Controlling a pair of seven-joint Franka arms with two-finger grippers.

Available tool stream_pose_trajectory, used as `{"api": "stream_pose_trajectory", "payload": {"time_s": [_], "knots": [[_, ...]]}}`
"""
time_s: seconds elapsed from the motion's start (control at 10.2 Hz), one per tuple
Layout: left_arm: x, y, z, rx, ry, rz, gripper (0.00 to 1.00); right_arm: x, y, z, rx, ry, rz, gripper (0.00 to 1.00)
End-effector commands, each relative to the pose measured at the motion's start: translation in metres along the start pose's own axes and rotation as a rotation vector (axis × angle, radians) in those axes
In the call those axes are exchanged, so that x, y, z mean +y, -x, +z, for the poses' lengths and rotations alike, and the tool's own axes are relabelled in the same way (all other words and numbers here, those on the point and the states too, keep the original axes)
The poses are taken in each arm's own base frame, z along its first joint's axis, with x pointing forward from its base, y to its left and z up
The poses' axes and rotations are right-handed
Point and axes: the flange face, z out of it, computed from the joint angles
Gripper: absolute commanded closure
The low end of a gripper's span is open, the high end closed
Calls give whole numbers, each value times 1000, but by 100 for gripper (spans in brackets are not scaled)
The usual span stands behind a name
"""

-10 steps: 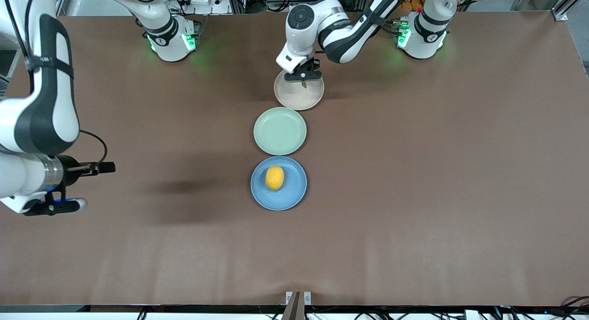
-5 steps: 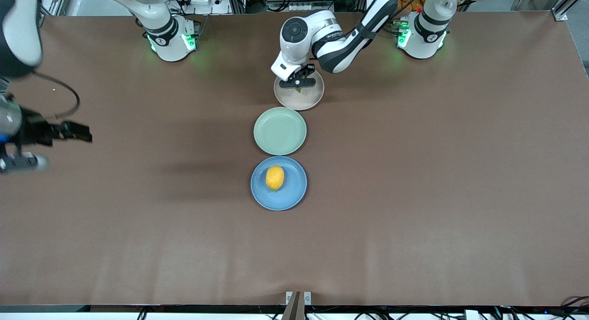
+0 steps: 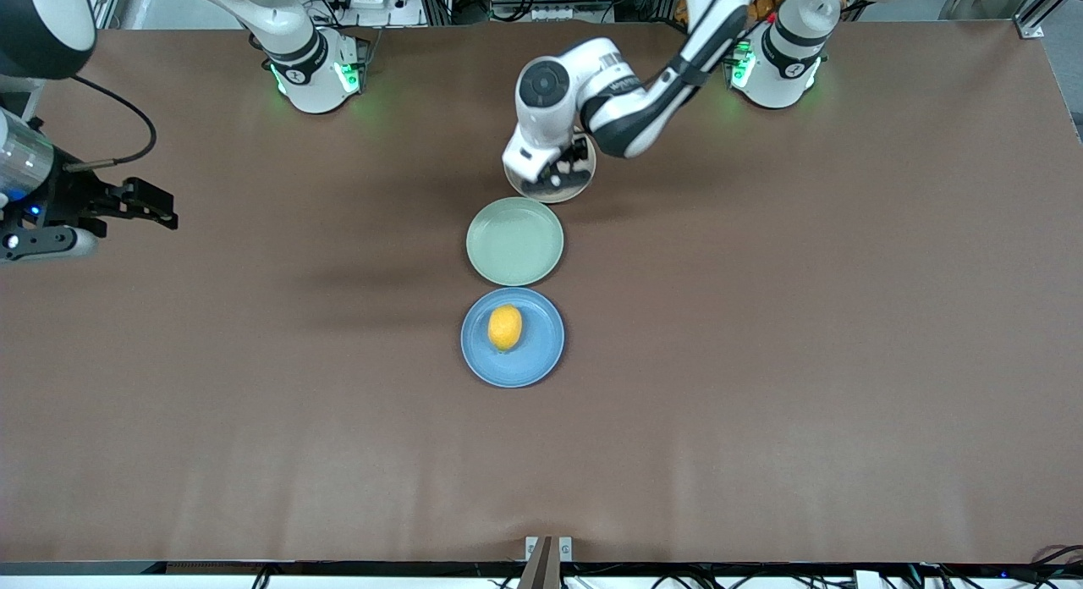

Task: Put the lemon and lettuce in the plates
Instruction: 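Release the lettuce onto the cream plate with the left gripper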

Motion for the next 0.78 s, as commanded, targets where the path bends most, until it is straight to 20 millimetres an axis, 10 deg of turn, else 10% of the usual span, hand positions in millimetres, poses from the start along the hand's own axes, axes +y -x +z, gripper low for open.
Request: {"api": "stream_pose_trajectory", "payload": {"time_s": [0.0,0.68], "knots": [[-15,-76,-46,78,21,-118,0,1,10,-16,4,10,15,0],[-143,-253,-84,179,0,-1,0,-1,8,-30,-21,7,45,0]]}}
